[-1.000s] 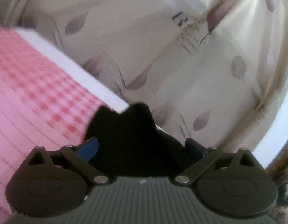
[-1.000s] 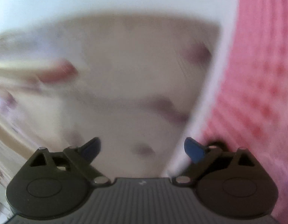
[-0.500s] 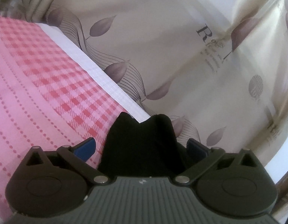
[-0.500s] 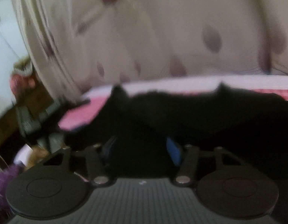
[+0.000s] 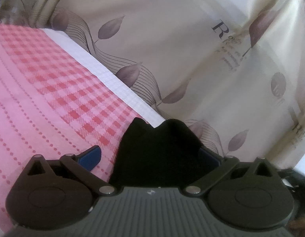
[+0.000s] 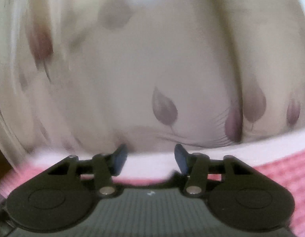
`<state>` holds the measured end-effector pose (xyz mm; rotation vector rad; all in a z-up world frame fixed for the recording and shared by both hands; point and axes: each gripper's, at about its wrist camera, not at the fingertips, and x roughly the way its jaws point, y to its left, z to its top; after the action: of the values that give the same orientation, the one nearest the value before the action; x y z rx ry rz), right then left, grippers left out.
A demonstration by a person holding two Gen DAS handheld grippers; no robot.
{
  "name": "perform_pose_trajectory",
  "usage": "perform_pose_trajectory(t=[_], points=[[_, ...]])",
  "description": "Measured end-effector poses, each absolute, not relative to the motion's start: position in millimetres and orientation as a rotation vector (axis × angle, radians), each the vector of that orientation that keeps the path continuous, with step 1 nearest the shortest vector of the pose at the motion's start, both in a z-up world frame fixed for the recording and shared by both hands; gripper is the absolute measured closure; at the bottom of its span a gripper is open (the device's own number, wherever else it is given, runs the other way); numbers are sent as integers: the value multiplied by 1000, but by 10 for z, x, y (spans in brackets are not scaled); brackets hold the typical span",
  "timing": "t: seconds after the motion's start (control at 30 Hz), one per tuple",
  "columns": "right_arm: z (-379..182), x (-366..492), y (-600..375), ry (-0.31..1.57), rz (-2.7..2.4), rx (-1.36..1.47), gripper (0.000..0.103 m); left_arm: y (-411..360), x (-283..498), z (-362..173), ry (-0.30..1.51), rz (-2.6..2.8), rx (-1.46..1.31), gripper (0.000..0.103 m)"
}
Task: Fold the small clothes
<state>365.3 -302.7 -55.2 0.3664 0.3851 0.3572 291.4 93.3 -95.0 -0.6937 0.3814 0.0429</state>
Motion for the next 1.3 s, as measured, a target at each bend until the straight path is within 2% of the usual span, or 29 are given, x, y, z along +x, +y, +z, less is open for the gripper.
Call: perform_pose_trajectory(t=[0.13,0.27,0.47,0.57,0.67,0.77,0.87,1.13,1.3], points=[[-624,3163,-3258,386,441,417,49,937,2915,-953,387,46,-696,0],[-884,2810,-3196,502,487,201,50,942,2919,-951,391,46,-699,0],[-1077,3109,-3278,629,380,12,52,929,2924,-950,393,50,-692,0],[-901,3456,-3397,521,182,-28,51,929,2929,-953,395,51,-688,0],[-671,3565,-3714,385,61,194,49,943,2920,-957,393,48,-690,0],[-550,3470,-3787,343,158,366,49,947,2922,-959,394,50,-692,0],[-580,3329,-3507,406,391,362,49,959,2910,-962,393,56,-698,0],[-962,3369,-1983,686,719,-84,50,1012,2876,-965,380,101,-714,0],[-874,4013,-1713,692,574,-25,52,1001,2860,-955,375,141,-701,0]])
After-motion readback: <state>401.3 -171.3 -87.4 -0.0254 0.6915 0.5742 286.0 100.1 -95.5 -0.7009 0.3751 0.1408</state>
